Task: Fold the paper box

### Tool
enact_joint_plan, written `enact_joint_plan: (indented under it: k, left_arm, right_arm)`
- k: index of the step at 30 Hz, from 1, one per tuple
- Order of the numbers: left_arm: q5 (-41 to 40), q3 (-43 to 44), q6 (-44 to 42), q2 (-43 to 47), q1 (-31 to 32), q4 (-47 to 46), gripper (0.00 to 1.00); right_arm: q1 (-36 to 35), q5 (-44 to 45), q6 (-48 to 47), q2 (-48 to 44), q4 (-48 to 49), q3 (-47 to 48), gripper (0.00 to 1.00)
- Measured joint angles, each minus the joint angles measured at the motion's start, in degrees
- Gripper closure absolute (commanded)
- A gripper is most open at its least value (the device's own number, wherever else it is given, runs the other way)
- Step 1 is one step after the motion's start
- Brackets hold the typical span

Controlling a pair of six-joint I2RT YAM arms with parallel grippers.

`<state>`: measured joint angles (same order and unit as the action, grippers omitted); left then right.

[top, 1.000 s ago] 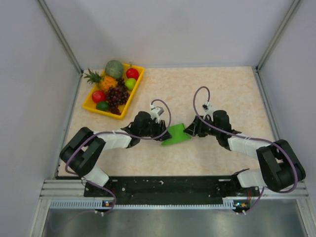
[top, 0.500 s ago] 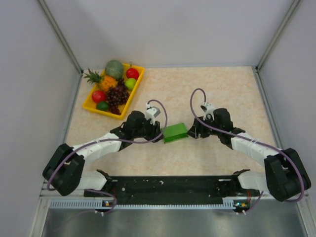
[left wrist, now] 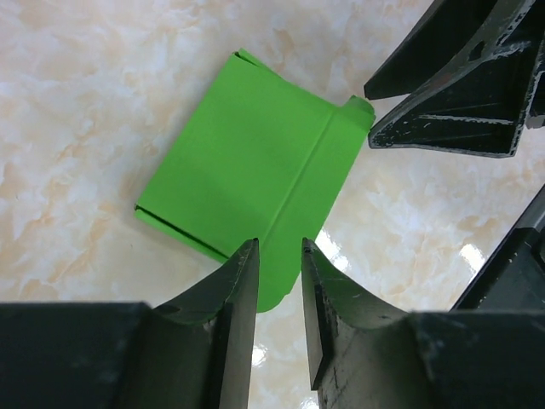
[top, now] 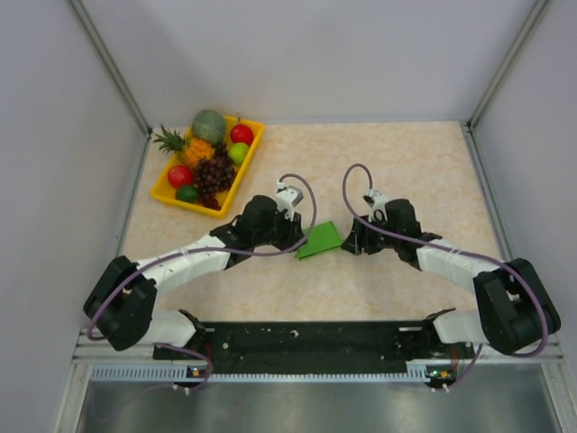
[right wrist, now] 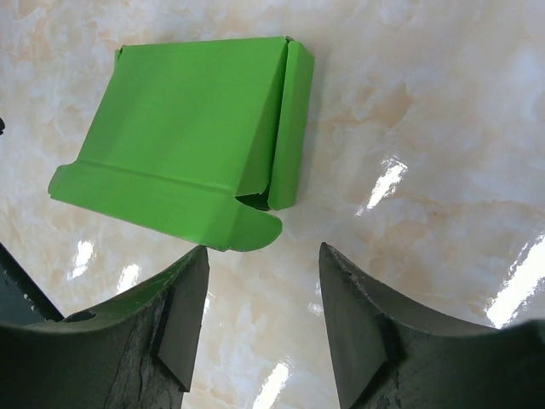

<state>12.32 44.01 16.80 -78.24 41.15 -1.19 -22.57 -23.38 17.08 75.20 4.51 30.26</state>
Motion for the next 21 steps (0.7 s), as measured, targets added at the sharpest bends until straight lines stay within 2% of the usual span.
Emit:
enact_joint_plan:
  k: [4,8,13,16,18,21]
  left_arm:
    - [1.4,2.0,0.8,-2.8,0.5,-0.1,0.83]
    - [3.4,8.6,1.5,-14.0,1.3,-2.0,0.85]
    - [3.6,8.9,1.8,-21.0,1.9,-2.7,0.88]
    - [3.7,8.9,1.7,-21.2,1.9,-3.5,0.88]
    - [3.7,8.8,1.6,-21.2,1.9,-3.8,0.88]
    - [3.7,8.1,1.4,-21.2,1.9,-4.9,0.88]
  right_arm:
    - [-0.2,0.2,0.0,0.3,0.2,0.0,0.47]
    - [-1.1,2.1,0.0,0.6,0.1,0.0,0.43]
    - [-6.6,10.6,-0.3,-4.2,3.5,-3.6,0.42]
    - [-10.6,17.0,-1.8,-14.0,8.6,-11.0,0.48]
    - [-11.9,20.1,-3.4,-17.8,11.1,-14.0,0.59]
    - [-12.6,24.3,-5.9,-19.5,14.0,-16.2,0.61]
